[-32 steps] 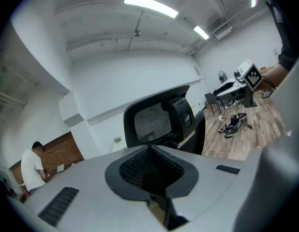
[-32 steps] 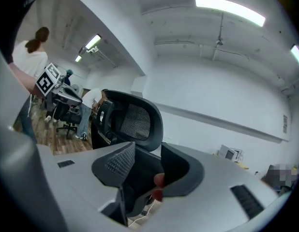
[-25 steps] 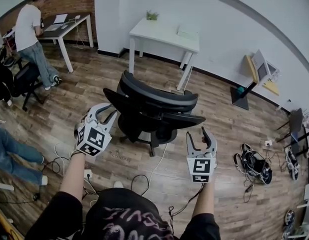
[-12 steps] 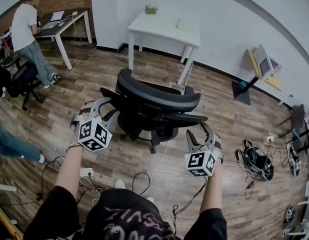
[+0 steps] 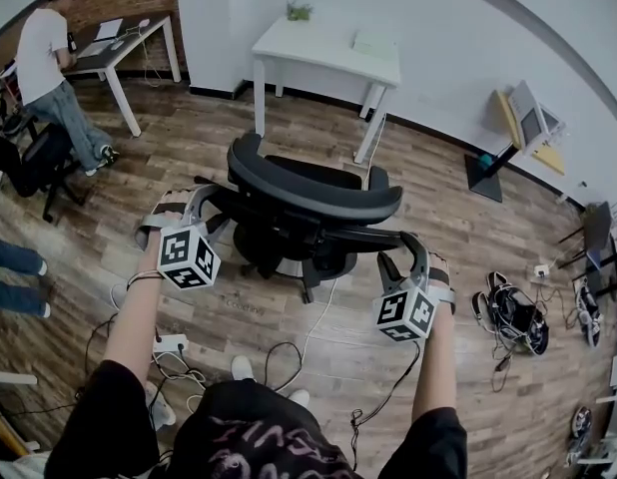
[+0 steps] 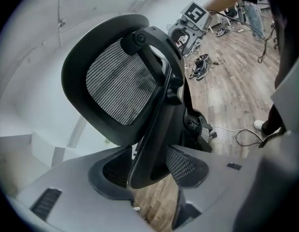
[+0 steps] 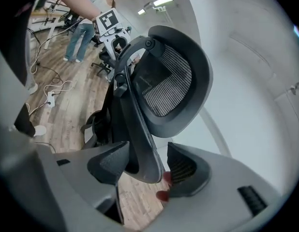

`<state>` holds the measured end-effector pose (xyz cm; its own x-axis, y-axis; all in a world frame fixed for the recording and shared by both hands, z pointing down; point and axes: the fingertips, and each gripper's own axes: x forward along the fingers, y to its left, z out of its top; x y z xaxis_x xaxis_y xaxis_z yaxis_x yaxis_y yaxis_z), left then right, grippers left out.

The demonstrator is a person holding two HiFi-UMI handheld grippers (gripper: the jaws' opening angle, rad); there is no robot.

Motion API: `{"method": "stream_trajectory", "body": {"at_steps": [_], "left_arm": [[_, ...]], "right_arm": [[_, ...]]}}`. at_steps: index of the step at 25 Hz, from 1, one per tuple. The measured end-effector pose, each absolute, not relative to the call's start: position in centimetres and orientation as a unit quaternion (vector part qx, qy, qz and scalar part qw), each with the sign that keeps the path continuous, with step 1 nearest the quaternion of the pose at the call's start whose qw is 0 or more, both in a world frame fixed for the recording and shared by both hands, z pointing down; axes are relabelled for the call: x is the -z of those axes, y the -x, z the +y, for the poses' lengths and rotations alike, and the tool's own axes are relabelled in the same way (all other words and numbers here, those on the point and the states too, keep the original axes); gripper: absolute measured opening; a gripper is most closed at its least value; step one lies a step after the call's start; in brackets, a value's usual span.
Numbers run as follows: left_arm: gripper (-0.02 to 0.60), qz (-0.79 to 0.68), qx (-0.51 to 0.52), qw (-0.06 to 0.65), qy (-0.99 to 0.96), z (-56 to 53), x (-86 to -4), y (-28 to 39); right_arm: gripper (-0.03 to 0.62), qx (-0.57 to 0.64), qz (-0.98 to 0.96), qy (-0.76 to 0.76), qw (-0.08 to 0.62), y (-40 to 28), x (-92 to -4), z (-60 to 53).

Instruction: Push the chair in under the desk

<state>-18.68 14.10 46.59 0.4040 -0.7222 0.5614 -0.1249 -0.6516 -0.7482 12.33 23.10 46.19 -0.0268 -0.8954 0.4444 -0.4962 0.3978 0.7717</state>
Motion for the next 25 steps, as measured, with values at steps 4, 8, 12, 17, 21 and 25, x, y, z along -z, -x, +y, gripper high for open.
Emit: {"method": "stream_trajectory", "body": {"at_steps": [4, 8, 12, 17, 21, 25], "left_arm": [[0.222, 0.265, 0.482, 0.317, 0.772, 13.3, -47.0, 18.8], [0.227, 0.262, 0.487, 0.315, 0.772, 12.8, -47.7, 18.7], [0.229, 0.254, 0.494, 0.317, 0.768, 12.2, -48.3, 18.6], [0.229, 0.243, 0.503, 0.321, 0.765, 11.5, -48.9, 18.3], [0.229, 0.240, 0.502, 0.324, 0.765, 11.0, -48.9, 18.0], [0.229, 0.232, 0.508, 0.330, 0.761, 10.7, -49.4, 17.7]], "right_arm": [[0.251, 0.208, -0.681, -0.497, 0.496, -12.5, -47.0, 22.1], [0.250, 0.211, -0.678, -0.484, 0.510, -12.2, -47.7, 21.1], [0.252, 0.210, -0.678, -0.475, 0.520, -11.9, -48.3, 20.3], [0.250, 0.208, -0.673, -0.471, 0.530, -12.1, -49.0, 19.7], [0.250, 0.203, -0.670, -0.469, 0.538, -12.4, -49.3, 19.3], [0.249, 0.204, -0.666, -0.470, 0.542, -12.6, -49.9, 19.1]]}}
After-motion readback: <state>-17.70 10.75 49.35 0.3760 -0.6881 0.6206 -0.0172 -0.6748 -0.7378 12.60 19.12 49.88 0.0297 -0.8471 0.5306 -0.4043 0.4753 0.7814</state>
